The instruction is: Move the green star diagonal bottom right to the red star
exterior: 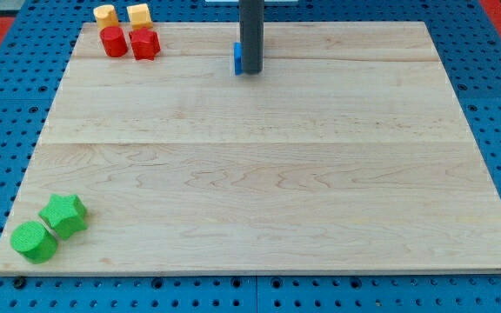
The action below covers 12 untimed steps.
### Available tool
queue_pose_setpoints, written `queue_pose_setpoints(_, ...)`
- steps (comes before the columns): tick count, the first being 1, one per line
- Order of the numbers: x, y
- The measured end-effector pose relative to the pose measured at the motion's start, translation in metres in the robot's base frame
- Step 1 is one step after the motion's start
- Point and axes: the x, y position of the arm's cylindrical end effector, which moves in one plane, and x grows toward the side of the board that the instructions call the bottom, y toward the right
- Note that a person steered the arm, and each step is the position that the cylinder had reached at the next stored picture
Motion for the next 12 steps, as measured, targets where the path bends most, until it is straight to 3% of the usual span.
queue_pose_setpoints(1, 0.025, 0.020)
queue_pose_setpoints(2, 0.152, 0.043)
queue_pose_setpoints(4, 0.330, -0.100)
queue_pose_setpoints(7, 0.343, -0.165)
queue_pose_setpoints(8, 0.317, -0.159)
queue_pose_setpoints(9, 0.271, -0.095)
queue_pose_setpoints(10, 0.205, -0.161)
queue_pose_setpoints(11, 0.206, -0.273)
queue_pose_setpoints(12, 0.242, -0.303)
